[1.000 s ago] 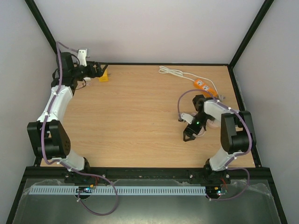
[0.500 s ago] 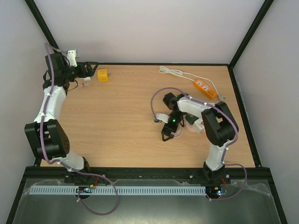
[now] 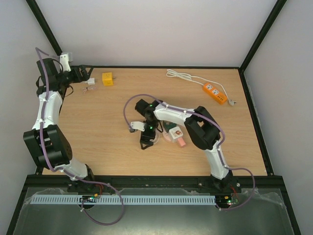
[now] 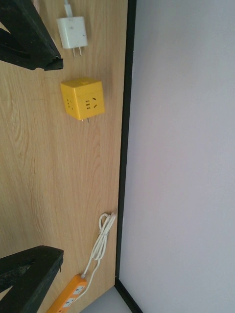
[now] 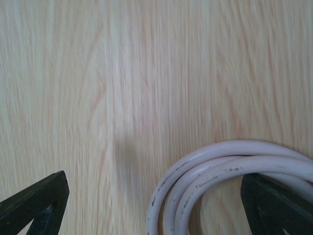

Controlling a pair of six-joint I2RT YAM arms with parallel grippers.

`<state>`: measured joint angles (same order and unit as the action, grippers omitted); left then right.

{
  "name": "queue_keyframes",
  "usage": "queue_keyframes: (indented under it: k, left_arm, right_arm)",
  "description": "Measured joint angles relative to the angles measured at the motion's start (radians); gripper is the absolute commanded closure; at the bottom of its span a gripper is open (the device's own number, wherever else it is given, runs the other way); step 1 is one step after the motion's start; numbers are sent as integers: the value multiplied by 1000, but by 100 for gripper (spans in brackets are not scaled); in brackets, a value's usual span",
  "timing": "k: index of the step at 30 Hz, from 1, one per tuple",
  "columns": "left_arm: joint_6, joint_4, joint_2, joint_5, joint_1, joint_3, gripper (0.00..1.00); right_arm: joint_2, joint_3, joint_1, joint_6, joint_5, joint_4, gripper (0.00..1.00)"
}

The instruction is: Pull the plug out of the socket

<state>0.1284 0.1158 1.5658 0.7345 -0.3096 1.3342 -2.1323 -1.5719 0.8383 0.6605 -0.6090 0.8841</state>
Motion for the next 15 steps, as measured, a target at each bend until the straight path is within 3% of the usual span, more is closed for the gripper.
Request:
queue_keyframes:
  k: [8,15]
  left_arm:
    - [-7,37,-14,2,-38,0,1]
    - [-44,68,-32,-1,-43,0,0]
  right_arm:
    - [-108,-171,100,6,-1,0,4]
    - [-109,-187,118,31,14,19,1]
